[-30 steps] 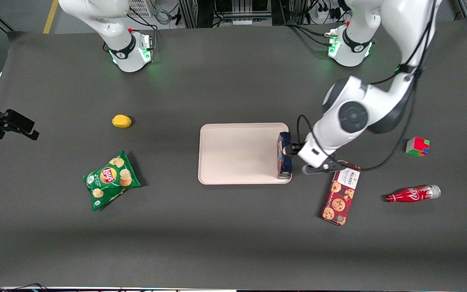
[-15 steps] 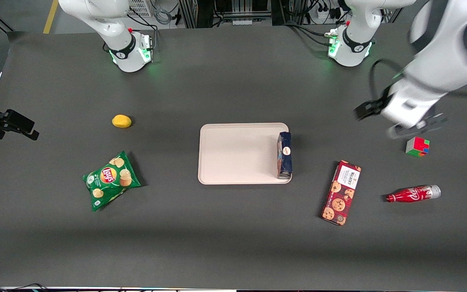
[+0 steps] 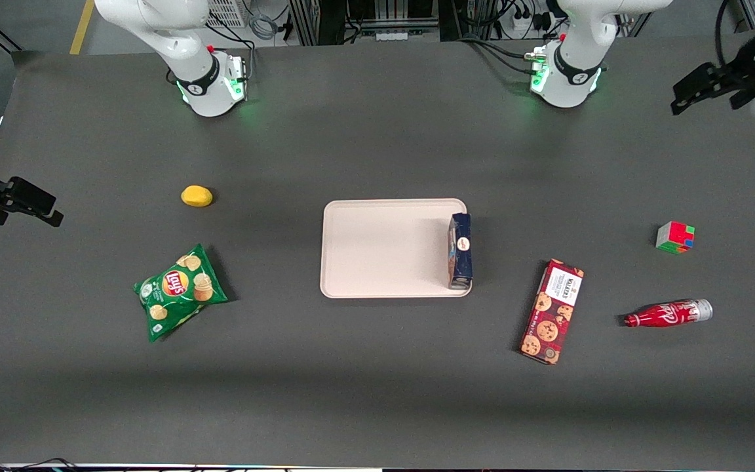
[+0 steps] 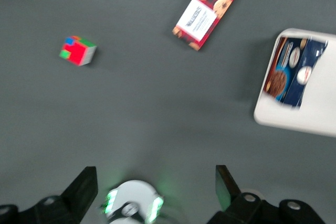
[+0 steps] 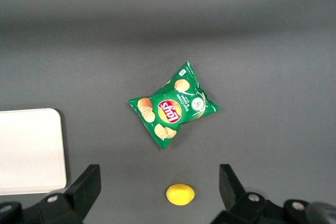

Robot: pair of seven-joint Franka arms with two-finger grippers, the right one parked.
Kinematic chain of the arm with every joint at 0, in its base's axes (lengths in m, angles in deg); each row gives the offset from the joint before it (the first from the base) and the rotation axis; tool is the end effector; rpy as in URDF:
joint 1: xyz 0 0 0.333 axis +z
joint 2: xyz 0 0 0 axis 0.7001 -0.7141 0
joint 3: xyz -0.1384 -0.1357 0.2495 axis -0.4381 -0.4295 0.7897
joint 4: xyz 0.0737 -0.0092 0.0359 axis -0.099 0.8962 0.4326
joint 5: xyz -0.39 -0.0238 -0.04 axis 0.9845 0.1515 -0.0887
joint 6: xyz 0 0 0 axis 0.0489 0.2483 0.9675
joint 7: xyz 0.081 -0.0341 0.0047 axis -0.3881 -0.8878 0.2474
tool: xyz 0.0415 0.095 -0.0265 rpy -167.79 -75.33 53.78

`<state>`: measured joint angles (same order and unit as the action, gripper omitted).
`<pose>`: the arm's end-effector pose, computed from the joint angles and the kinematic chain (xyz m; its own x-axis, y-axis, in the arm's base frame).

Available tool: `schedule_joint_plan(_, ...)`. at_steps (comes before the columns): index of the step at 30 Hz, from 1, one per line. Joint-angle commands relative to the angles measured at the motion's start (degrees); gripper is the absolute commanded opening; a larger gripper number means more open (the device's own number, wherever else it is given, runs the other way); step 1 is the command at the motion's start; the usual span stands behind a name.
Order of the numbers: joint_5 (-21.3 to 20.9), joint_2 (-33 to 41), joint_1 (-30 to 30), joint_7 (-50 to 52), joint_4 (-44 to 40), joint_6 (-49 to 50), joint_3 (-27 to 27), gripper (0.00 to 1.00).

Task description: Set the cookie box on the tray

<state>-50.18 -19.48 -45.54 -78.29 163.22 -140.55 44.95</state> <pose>0.4376 -0.0080 0.6298 0.9911 0.0764 -0.1086 0.0764 -0.9971 -0.0042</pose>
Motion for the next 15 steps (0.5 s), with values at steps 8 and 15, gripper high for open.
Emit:
schedule_joint_plan(8,-0.58,4.04,-0.47,-1.37,8.56,-5.99,-0.04,1.00)
schedule_joint_plan(15,-1.55,4.04,-0.47,-1.28,7.33,-5.99,0.49,1.00)
